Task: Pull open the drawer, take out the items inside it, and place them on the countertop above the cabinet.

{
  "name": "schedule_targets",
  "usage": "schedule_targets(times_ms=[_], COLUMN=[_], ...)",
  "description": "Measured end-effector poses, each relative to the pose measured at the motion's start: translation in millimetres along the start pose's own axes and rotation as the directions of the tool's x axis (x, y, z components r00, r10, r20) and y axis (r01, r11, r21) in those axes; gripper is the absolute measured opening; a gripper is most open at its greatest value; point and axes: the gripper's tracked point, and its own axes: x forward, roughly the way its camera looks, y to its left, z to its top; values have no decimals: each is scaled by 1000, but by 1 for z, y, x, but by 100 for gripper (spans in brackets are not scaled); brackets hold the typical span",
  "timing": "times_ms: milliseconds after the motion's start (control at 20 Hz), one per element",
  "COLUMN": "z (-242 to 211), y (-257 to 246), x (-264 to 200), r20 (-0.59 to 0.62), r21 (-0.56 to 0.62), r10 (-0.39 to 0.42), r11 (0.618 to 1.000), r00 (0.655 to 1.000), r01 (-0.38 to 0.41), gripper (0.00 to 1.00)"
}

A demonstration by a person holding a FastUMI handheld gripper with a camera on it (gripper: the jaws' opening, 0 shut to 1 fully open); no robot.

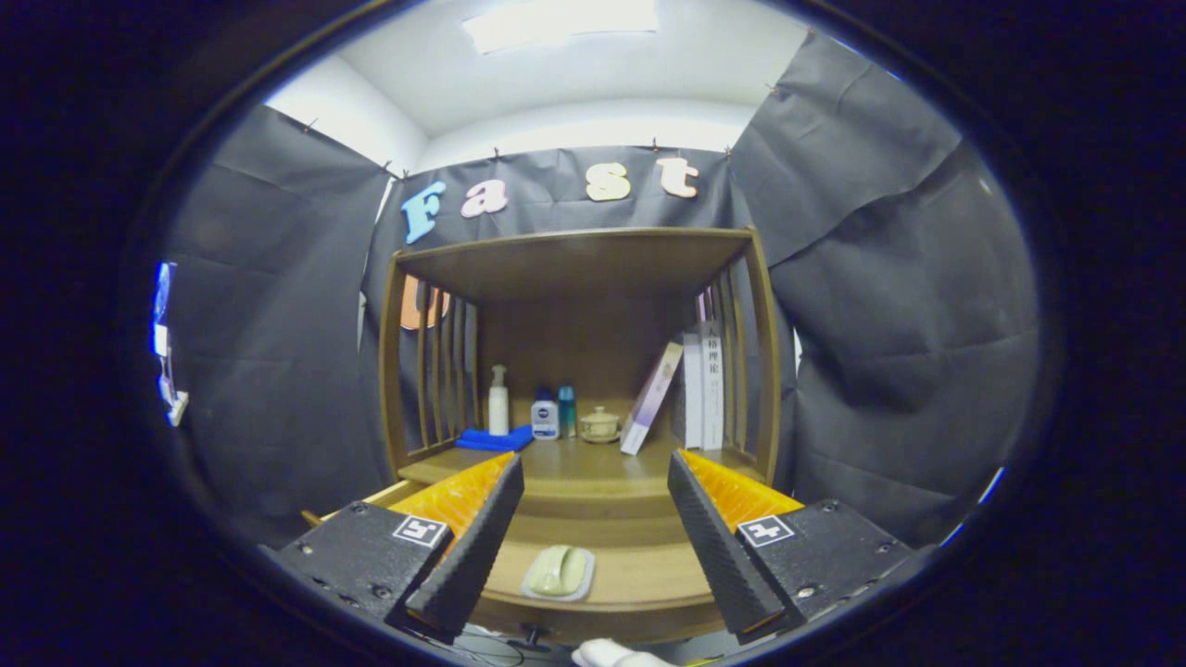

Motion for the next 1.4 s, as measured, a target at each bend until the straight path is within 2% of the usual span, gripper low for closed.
schedule_targets(times_ms=[150,250,400,600,700,850,1050,1100,1250,1400], z=[15,22,11,-15,-38,-80,-124,-135,-160,-180], y=[4,12,20,28,33,39,47,49,53,51], x=[32,57,84,104,112,117,119,118,115,110], r20=[-78,-135,-244,-354,-432,-585,-710,-744,-817,-879], r21=[41,77,74,17,-6,-53,-74,-71,-34,-13], r10=[-10,12,25,1,3,14,15,17,19,-3], r11=[999,997,997,1000,1000,997,993,992,996,1000], r00=[997,991,969,935,902,811,704,668,577,477], r01=[13,-1,-7,6,-6,-56,-96,-104,-81,-18], gripper=[99,99,99,99,99,99,98,97,93,84])
